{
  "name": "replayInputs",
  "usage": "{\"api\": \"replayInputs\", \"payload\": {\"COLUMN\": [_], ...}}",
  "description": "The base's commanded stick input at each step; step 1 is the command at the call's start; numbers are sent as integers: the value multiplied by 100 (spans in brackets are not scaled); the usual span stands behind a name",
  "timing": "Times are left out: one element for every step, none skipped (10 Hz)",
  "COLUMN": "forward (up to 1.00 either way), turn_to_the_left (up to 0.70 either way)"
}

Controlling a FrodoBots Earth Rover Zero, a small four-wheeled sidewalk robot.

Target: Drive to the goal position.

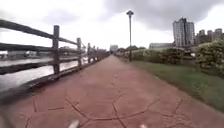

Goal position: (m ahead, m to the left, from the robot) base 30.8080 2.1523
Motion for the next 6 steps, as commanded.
{"api": "replayInputs", "payload": {"forward": [70,70,70,70,70,70], "turn_to_the_left": [0,0,0,0,0,0]}}
